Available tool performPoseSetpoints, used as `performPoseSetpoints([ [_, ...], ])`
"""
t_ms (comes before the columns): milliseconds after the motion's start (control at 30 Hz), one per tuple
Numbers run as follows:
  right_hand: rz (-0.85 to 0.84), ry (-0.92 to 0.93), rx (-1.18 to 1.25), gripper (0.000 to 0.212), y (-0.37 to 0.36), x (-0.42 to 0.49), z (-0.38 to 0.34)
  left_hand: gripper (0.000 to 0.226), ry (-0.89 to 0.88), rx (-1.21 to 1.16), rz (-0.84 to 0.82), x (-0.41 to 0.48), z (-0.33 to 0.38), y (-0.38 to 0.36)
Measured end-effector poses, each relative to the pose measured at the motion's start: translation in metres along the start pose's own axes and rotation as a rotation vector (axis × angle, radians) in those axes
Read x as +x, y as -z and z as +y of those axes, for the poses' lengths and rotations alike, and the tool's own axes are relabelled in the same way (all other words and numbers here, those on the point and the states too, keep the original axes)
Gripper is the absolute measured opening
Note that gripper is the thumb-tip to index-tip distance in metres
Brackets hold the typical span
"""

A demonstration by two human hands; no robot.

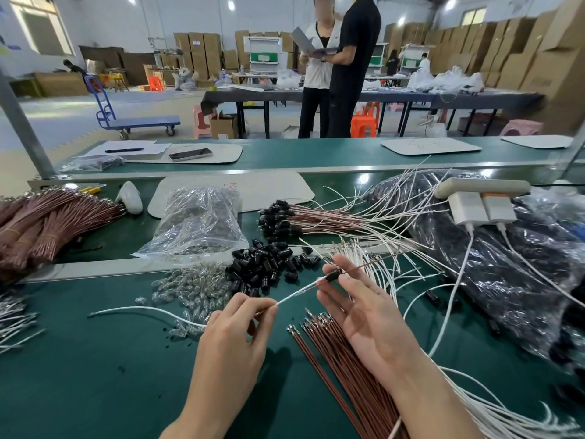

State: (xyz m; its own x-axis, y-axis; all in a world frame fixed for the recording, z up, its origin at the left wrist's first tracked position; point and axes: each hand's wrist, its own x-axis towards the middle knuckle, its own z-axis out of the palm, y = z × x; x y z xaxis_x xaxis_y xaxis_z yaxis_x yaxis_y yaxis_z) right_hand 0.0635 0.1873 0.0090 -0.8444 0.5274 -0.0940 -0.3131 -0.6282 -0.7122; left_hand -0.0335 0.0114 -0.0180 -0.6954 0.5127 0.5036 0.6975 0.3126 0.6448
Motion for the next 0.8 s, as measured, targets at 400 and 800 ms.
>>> performPoseSetpoints([
  [400, -0.083, -0.086, -0.262, 0.024, -0.010, -0.004, 0.015, 0.025, -0.024, 0.009, -0.027, 0.001, -0.002, -0.002],
  [800, -0.066, 0.067, -0.473, 0.024, -0.009, -0.007, 0.016, 0.037, -0.036, -0.028, -0.111, -0.002, 0.003, 0.000],
])
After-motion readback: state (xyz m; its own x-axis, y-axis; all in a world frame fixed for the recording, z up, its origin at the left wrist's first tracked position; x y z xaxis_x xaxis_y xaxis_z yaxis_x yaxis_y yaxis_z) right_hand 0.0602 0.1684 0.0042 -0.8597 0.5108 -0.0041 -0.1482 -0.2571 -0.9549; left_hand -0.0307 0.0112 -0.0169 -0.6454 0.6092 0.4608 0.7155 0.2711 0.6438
